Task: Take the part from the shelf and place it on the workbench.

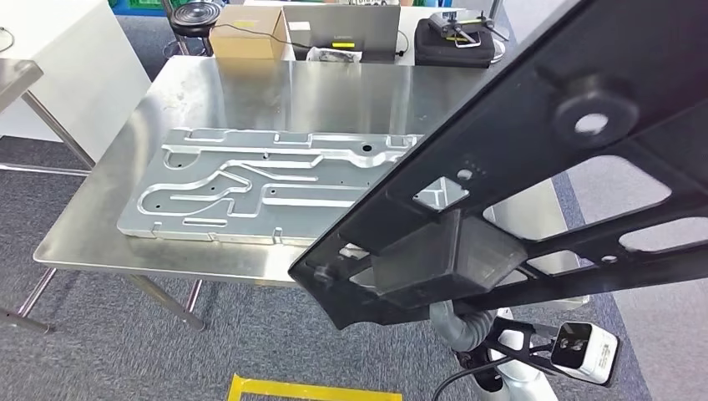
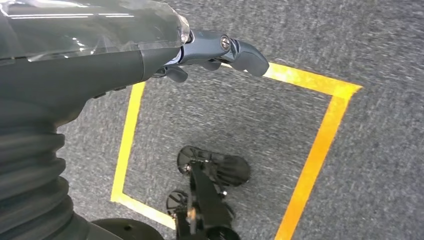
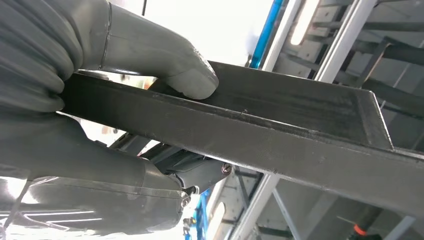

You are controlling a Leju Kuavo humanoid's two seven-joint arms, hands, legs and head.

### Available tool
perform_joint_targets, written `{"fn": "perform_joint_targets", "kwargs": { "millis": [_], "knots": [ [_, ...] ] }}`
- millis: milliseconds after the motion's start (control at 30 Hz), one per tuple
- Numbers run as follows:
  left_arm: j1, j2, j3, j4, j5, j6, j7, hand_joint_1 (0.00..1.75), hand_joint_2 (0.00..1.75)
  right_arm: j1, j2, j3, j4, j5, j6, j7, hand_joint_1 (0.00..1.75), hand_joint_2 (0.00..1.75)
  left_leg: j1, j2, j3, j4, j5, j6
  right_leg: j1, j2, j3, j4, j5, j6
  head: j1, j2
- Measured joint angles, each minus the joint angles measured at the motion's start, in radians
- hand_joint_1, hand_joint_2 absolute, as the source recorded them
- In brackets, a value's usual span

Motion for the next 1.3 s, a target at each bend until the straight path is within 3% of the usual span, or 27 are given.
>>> {"fn": "perform_joint_targets", "kwargs": {
  "millis": [100,167,200,267,300,333,367,400,433,500,567,667,733,800,833,867,900,967,1000,1033,1100,1167,1233,1300],
  "knots": [
    [-0.004,0.0,0.0,0.0,-0.002,0.003,-0.006,0.0,1.75,-0.058,0.0,-0.034,0.015,-0.009,-0.02,0.002,1.75,1.75,-0.003,-0.002,0.009,-0.024,-0.002,0.019,0.003,0.001,-0.002,0.0,-0.004,0.016,0.0,0.0],
    [-0.003,0.0,0.0,0.0,-0.002,0.005,-0.011,0.0,1.75,-0.091,0.0,-0.059,0.027,-0.017,-0.036,0.005,1.75,1.75,-0.001,-0.004,0.012,-0.031,0.0,0.032,-0.001,0.001,-0.011,0.024,-0.022,0.027,0.0,0.0],
    [-0.003,0.0,0.0,0.0,-0.002,0.005,-0.013,0.0,1.75,-0.106,0.0,-0.071,0.035,-0.019,-0.042,0.006,1.75,1.75,0.0,-0.004,0.013,-0.034,0.0,0.038,-0.002,0.001,-0.03,0.063,-0.044,0.032,0.0,0.0],
    [-0.004,0.0,0.0,0.0,-0.002,0.005,-0.014,0.0,1.75,-0.128,-0.001,-0.095,0.052,-0.022,-0.054,0.008,1.75,1.75,-0.001,-0.005,0.014,-0.035,-0.001,0.046,-0.004,0.002,-0.1,0.196,-0.102,0.038,0.0,0.0],
    [-0.004,0.0,0.0,0.0,-0.002,0.005,-0.014,0.0,1.75,-0.133,-0.001,-0.105,0.062,-0.022,-0.059,0.008,1.75,1.75,-0.001,-0.006,0.015,-0.034,-0.002,0.047,-0.005,0.002,-0.136,0.257,-0.12,0.04,0.0,0.0],
    [-0.003,0.001,0.0,0.0,-0.002,0.005,-0.015,0.0,1.75,-0.136,-0.001,-0.114,0.072,-0.022,-0.066,0.008,1.75,1.75,-0.002,-0.008,0.016,-0.034,-0.004,0.048,-0.005,0.002,-0.158,0.29,-0.12,0.04,0.0,0.0],
    [-0.003,0.001,0.0,0.0,-0.003,0.005,-0.015,0.0,1.75,-0.139,-0.001,-0.122,0.081,-0.022,-0.072,0.009,1.75,1.75,-0.002,-0.01,0.018,-0.033,-0.006,0.047,-0.005,0.002,-0.162,0.283,-0.098,0.04,0.0,0.0],
    [-0.003,0.001,0.0,0.0,-0.004,0.004,-0.016,0.0,1.75,-0.144,-0.002,-0.132,0.09,-0.021,-0.078,0.008,1.75,1.75,-0.002,-0.012,0.021,-0.032,-0.008,0.046,-0.005,0.002,-0.146,0.235,-0.059,0.037,0.0,0.0],
    [-0.003,0.001,0.0,0.0,-0.006,0.002,-0.017,0.0,1.75,-0.151,-0.004,-0.143,0.1,-0.021,-0.085,0.008,1.75,1.75,-0.002,-0.015,0.025,-0.031,-0.012,0.044,-0.004,0.002,-0.118,0.165,-0.015,0.033,0.0,0.0],
    [-0.004,0.001,0.0,0.0,-0.011,-0.002,-0.019,0.0,1.75,-0.17,-0.006,-0.169,0.119,-0.017,-0.098,0.007,1.75,1.75,-0.006,-0.018,0.026,-0.027,-0.017,0.038,0.001,0.004,-0.071,0.047,0.037,0.023,0.0,0.0],
    [-0.004,0.002,0.0,0.0,-0.013,-0.004,-0.021,0.0,1.75,-0.187,-0.009,-0.193,0.138,-0.011,-0.108,0.006,1.75,1.75,-0.007,-0.019,0.023,-0.026,-0.019,0.029,0.006,0.006,-0.061,0.014,0.039,0.016,0.0,0.0],
    [-0.002,0.005,-0.001,0.0,-0.018,-0.005,-0.022,0.0,1.75,-0.211,-0.015,-0.222,0.173,0.002,-0.13,0.01,1.75,1.75,-0.008,-0.017,0.02,-0.013,-0.031,0.013,-0.002,0.005,-0.055,0.001,0.042,0.002,0.0,0.0],
    [-0.003,0.008,-0.001,0.0,-0.019,-0.007,-0.023,0.0,1.75,-0.237,-0.018,-0.238,0.211,0.024,-0.162,0.013,1.75,1.75,-0.006,-0.012,-0.019,0.072,-0.079,0.005,-0.006,0.003,-0.049,-0.005,0.044,-0.006,0.0,0.0],
    [-0.002,0.009,-0.001,0.0,-0.02,-0.008,-0.024,0.0,1.75,-0.27,-0.024,-0.255,0.271,0.071,-0.21,0.014,1.75,1.75,-0.004,-0.009,-0.089,0.211,-0.134,-0.001,-0.005,0.002,-0.048,-0.005,0.043,-0.009,0.0,0.0],
    [-0.001,0.01,-0.001,0.0,-0.02,-0.01,-0.025,0.0,1.75,-0.289,-0.029,-0.262,0.309,0.106,-0.243,0.016,1.75,1.75,-0.003,-0.009,-0.114,0.255,-0.142,-0.003,-0.005,0.002,-0.048,-0.004,0.043,-0.009,0.0,0.0],
    [0.0,0.01,-0.001,0.0,-0.022,-0.012,-0.026,0.0,1.75,-0.313,-0.035,-0.267,0.351,0.149,-0.283,0.019,1.75,1.75,-0.002,-0.008,-0.121,0.26,-0.13,-0.003,-0.005,0.002,-0.047,-0.003,0.042,-0.009,0.0,0.0],
    [0.001,0.01,-0.001,0.0,-0.024,-0.015,-0.027,0.0,1.75,-0.342,-0.04,-0.269,0.394,0.202,-0.33,0.024,1.75,1.75,-0.001,-0.007,-0.106,0.222,-0.099,-0.003,-0.005,0.002,-0.046,-0.002,0.041,-0.008,0.0,0.0],
    [-0.001,0.012,-0.002,0.0,-0.031,-0.019,-0.032,0.0,1.75,-0.416,-0.051,-0.266,0.49,0.343,-0.454,0.05,1.75,1.75,-0.001,-0.003,-0.045,0.081,-0.028,0.002,-0.004,0.003,-0.046,0.003,0.038,-0.003,0.0,0.0],
    [-0.002,0.013,-0.003,0.0,-0.035,-0.021,-0.035,0.0,1.75,-0.462,-0.056,-0.259,0.543,0.426,-0.527,0.076,1.75,1.75,-0.003,-0.002,-0.02,0.024,-0.007,0.007,-0.002,0.005,-0.048,0.006,0.037,0.002,0.0,0.0],
    [-0.004,0.015,-0.004,0.0,-0.038,-0.023,-0.037,0.0,1.75,-0.514,-0.059,-0.246,0.599,0.515,-0.596,0.109,1.75,1.75,-0.005,0.0,-0.007,-0.008,0.002,0.012,0.0,0.006,-0.05,0.008,0.037,0.007,0.0,0.0],
    [-0.005,0.017,-0.005,0.0,-0.042,-0.024,-0.04,0.0,1.75,-0.626,-0.063,-0.202,0.716,0.683,-0.708,0.179,1.75,1.75,-0.008,0.0,-0.006,-0.021,0.004,0.022,0.0,0.008,-0.056,0.009,0.04,0.019,0.0,0.0],
    [-0.007,0.018,-0.006,0.0,-0.044,-0.024,-0.041,0.0,1.75,-0.724,-0.063,-0.147,0.822,0.798,-0.765,0.225,1.75,1.75,-0.005,0.001,-0.003,-0.03,0.011,0.035,-0.003,0.007,-0.061,0.019,0.031,0.03,0.0,0.0],
    [-0.01,0.018,-0.006,0.0,-0.046,-0.025,-0.043,0.0,1.75,-0.799,-0.058,-0.098,0.91,0.882,-0.794,0.261,1.75,1.75,-0.002,-0.001,0.001,-0.038,0.016,0.045,-0.006,0.006,-0.095,0.095,-0.013,0.038,0.0,0.0],
    [-0.01,0.018,-0.006,0.0,-0.049,-0.027,-0.044,0.0,1.75,-0.868,-0.039,-0.042,1.0,0.999,-0.81,0.324,1.75,1.75,-0.002,-0.004,0.0,-0.038,0.016,0.048,-0.006,0.006,-0.162,0.228,-0.071,0.042,0.0,0.0]
  ]
}}
